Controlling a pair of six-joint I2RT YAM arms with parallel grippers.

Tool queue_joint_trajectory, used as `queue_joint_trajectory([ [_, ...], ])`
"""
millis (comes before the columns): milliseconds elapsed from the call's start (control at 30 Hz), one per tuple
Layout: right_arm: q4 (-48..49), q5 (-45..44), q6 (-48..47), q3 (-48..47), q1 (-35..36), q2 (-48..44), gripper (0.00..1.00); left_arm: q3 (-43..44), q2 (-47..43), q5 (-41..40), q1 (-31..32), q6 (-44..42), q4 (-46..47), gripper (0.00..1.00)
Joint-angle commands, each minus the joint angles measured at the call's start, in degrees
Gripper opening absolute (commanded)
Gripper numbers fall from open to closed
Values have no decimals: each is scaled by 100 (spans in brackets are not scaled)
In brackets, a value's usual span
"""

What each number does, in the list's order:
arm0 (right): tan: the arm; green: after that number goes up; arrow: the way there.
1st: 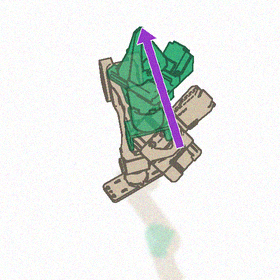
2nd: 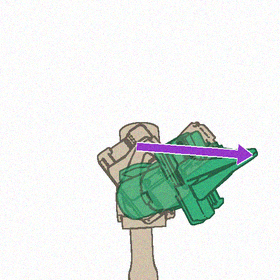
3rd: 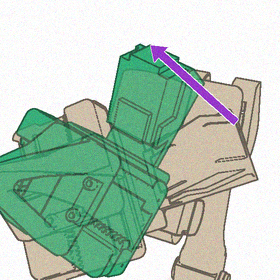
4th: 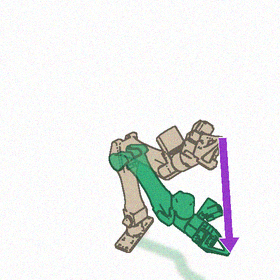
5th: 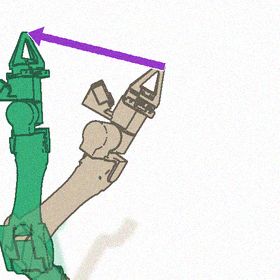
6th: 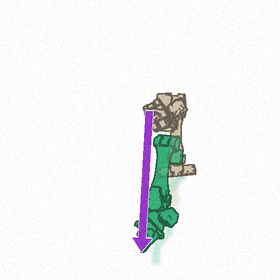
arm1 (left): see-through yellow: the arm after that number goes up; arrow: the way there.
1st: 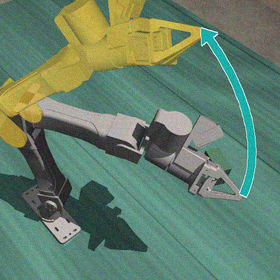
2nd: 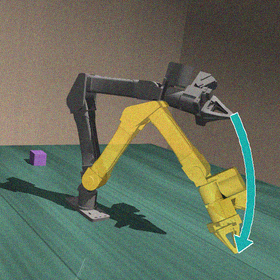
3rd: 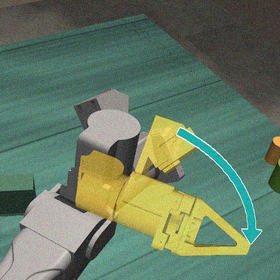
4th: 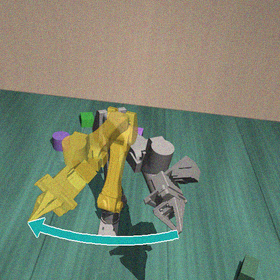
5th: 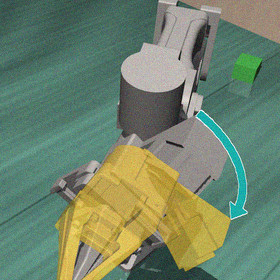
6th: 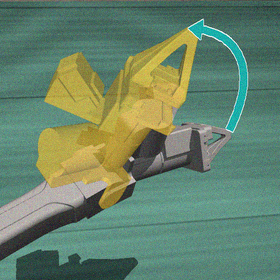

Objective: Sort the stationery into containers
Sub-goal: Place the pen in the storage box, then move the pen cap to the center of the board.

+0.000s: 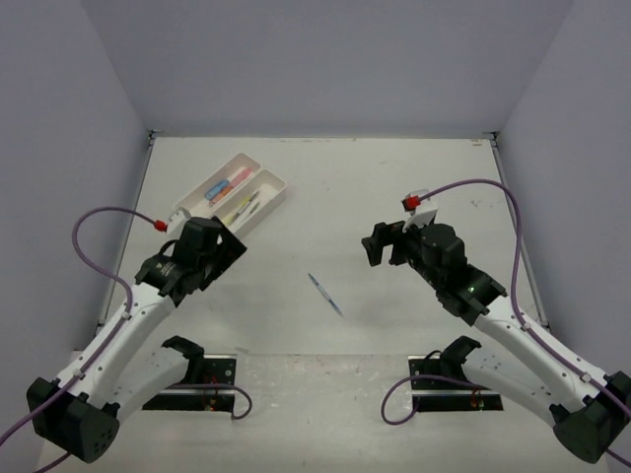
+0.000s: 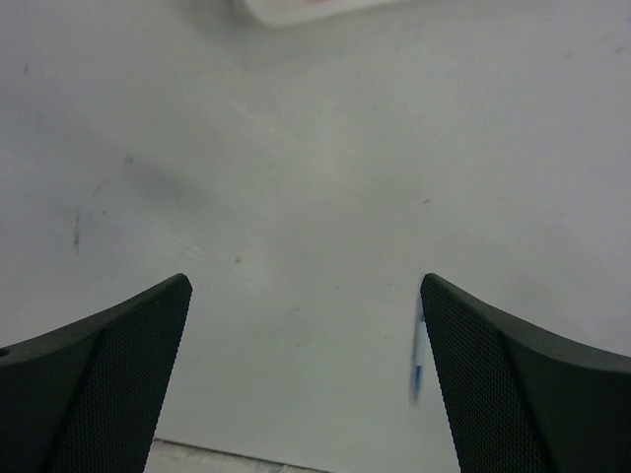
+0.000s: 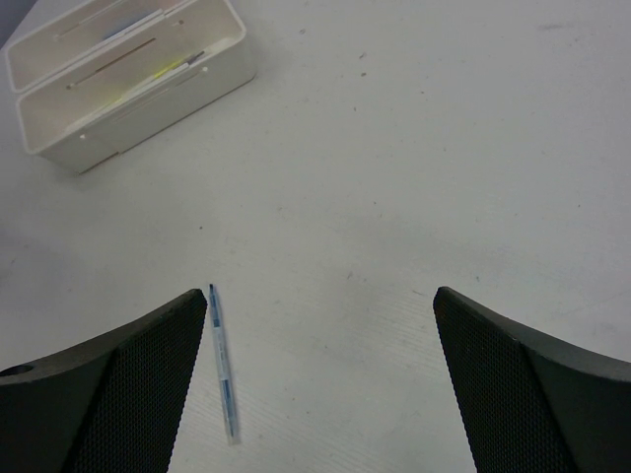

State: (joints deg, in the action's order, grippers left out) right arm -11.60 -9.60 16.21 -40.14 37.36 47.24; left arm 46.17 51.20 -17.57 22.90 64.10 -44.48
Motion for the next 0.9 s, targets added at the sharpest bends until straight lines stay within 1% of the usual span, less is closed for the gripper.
queue_joint_trajectory([
  [0,145,-246,-44,-86,-22,46,99,-181,336,220,366,1047,-619,100],
  [67,149,-315,-47,-82,-27,93,99,54,765,85,495,1078,-966,100],
  [133,152,-356,-39,-75,-31,119,99,478,1026,-16,513,1109,-1545,100],
  [200,187,-399,-36,-53,-42,113,99,687,1137,-50,513,1166,-1832,100],
  [233,228,-401,-26,-21,-58,100,99,787,1208,11,511,1231,-2002,98],
  [267,284,-370,-13,4,-70,93,99,892,1264,177,505,1324,-2268,91],
  [333,297,-343,-12,6,-79,109,99,958,1357,661,504,1269,-2317,88],
  [367,304,-335,-12,6,-86,122,99,946,1419,798,504,1210,-2302,88],
  [467,316,-270,-4,6,-98,171,99,726,1542,1036,584,1325,-2398,92],
  [533,325,-244,5,6,-107,180,99,455,1560,1115,706,1552,-2398,91],
  [567,341,-228,5,6,-115,189,99,213,1584,1260,827,1745,-2271,91],
  [633,345,-212,12,9,-139,219,99,29,1625,1368,1072,2046,-2153,90],
  [667,342,-209,14,6,-142,224,99,6,1630,1371,1210,2184,-2135,90],
  [767,353,-161,23,4,-153,282,99,26,1964,1257,1878,2838,-2188,81],
  [867,368,-146,24,-10,-159,312,99,99,2284,1278,2153,3059,-2286,81],
])
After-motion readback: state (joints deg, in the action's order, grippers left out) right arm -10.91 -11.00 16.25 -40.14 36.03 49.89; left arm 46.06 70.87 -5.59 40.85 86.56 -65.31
